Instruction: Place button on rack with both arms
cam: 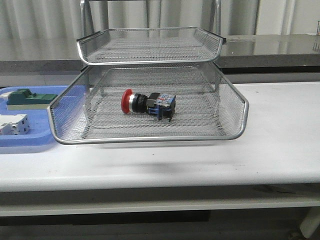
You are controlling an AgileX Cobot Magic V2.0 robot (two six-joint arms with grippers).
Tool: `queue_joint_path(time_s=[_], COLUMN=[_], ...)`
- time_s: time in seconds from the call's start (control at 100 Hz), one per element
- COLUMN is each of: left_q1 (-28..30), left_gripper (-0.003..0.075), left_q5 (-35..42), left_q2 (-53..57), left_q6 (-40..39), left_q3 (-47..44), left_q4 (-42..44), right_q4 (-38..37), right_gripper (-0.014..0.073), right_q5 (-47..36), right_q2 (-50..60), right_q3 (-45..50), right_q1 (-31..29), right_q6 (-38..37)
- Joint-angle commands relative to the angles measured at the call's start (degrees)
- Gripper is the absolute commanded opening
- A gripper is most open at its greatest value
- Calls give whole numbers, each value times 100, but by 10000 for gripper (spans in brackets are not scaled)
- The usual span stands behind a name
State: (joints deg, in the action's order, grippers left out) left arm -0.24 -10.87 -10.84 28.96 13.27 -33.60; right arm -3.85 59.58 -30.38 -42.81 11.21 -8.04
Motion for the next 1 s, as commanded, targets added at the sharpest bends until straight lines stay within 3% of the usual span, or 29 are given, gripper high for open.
queue_joint_path(time_s=[0.0, 0.16, 0.77, 0.99], left_q1=[12, 12, 12, 12], left_gripper=[203, -17, -20, -20], left_q5=[418, 418, 418, 418], left_q2=[-37, -37, -37, -37], left_q6=[-57, -57, -57, -57], left_q3=[157, 157, 157, 157], left_q4=[-100, -100, -140, -143], right_q4=[-124, -124, -117, 275], right_gripper=[-66, -66, -66, -66], right_q5=[-303, -303, -315, -997], right_q2=[-13, -13, -13, -210], right_q3=[-191, -191, -191, -191], right_q1=[-22, -22, -22, -22], right_q6=[5, 5, 5, 5])
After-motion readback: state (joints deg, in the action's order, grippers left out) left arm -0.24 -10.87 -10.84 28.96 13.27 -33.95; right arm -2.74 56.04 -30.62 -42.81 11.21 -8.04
